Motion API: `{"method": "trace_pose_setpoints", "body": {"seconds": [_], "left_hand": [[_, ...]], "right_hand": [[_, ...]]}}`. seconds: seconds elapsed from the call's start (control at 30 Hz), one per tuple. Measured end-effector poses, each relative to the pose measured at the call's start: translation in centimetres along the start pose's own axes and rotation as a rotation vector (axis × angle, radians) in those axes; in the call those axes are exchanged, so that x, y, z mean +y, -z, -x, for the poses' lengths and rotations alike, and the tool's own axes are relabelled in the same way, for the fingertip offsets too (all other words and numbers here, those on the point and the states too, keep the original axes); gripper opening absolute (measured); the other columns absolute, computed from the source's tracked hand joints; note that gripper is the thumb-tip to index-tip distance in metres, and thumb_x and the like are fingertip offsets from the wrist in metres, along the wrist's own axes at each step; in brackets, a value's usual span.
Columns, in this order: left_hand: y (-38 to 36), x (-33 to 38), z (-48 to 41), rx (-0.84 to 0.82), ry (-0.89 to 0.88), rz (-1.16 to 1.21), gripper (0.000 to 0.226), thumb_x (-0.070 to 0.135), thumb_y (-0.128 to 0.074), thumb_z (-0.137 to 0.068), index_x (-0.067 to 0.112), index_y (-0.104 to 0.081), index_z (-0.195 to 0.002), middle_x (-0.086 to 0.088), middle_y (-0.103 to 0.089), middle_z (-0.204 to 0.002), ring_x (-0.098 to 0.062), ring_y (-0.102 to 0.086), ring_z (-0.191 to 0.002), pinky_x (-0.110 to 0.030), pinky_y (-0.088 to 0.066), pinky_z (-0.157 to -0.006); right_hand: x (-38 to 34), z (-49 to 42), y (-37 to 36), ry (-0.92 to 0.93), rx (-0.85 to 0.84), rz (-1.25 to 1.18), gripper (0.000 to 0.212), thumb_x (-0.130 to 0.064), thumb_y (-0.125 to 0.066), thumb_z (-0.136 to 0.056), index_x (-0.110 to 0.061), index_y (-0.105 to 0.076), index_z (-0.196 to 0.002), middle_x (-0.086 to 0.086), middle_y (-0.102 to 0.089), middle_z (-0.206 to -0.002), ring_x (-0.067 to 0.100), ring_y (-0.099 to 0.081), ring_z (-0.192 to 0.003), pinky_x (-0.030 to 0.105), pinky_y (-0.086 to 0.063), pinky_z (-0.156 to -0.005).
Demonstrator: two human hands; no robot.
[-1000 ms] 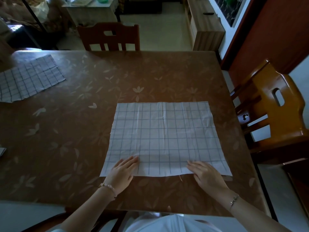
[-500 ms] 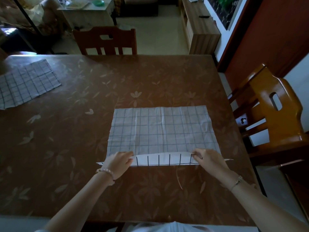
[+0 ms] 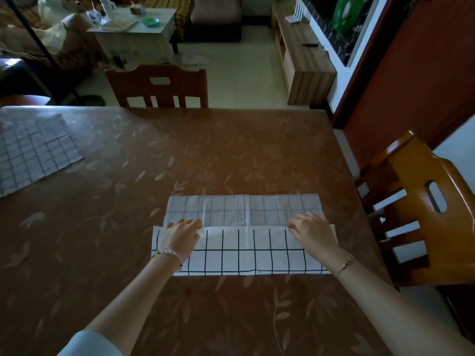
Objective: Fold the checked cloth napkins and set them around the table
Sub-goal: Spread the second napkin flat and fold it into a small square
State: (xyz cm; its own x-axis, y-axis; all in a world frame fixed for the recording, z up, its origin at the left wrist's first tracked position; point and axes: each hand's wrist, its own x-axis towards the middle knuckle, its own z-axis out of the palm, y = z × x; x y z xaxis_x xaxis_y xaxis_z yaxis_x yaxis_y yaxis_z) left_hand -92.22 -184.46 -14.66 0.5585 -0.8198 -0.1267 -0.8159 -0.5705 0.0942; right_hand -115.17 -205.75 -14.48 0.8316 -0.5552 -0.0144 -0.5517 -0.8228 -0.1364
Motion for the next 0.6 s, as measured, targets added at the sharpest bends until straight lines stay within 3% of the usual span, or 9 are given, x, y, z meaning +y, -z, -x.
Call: {"method": "trace_pose_setpoints", "body": {"seconds": [0.17,0.33,0.5,0.6], "left_hand": [[0.4,-0.6,-3.5,0.079,0.018,0.062,0.019,0.023,-0.041,-0.097,0.018,-0.059,-0.096,0.005,-0.067,-0.095,-0.019,-0.058,-0.093,-0.029,-0.033,-0.081],[-0.8,-1.7,-7.1,0.122,0.036,0.114,0.013,0.021,-0.052,-0.092,0.019,-0.063,-0.084,0.005,-0.067,-0.086,-0.021,-0.061,-0.085,-0.034,-0.037,-0.078],[-2.0,-2.0,-9.3,0.135,0.058,0.101,0.013,0.023,-0.055,-0.090,0.021,-0.067,-0.096,0.006,-0.065,-0.087,-0.021,-0.060,-0.087,-0.038,-0.041,-0.079],[-2.4,-2.0,-10.2,0.147,0.073,0.102,0.012,0.021,-0.057,-0.089,0.019,-0.068,-0.093,0.004,-0.066,-0.088,-0.023,-0.061,-0.087,-0.040,-0.042,-0.080]], "right_hand": [[0.9,-4.4,-0.5,-0.034,0.005,-0.020,0.020,-0.028,-0.055,-0.092,-0.017,-0.068,-0.100,-0.002,-0.061,-0.102,0.019,-0.052,-0.102,0.033,-0.037,-0.084],[1.9,-8.0,-1.1,-0.068,-0.002,0.005,0.023,-0.029,-0.052,-0.093,-0.017,-0.069,-0.102,-0.002,-0.059,-0.103,0.019,-0.051,-0.100,0.032,-0.038,-0.082],[2.4,-10.0,-1.4,-0.094,-0.025,0.023,0.022,-0.032,-0.050,-0.093,-0.021,-0.067,-0.103,-0.004,-0.059,-0.102,0.018,-0.051,-0.100,0.032,-0.037,-0.082],[2.5,-10.8,-1.7,-0.101,-0.026,0.028,0.019,-0.033,-0.051,-0.092,-0.023,-0.067,-0.099,-0.005,-0.059,-0.100,0.018,-0.052,-0.098,0.032,-0.039,-0.081]]}}
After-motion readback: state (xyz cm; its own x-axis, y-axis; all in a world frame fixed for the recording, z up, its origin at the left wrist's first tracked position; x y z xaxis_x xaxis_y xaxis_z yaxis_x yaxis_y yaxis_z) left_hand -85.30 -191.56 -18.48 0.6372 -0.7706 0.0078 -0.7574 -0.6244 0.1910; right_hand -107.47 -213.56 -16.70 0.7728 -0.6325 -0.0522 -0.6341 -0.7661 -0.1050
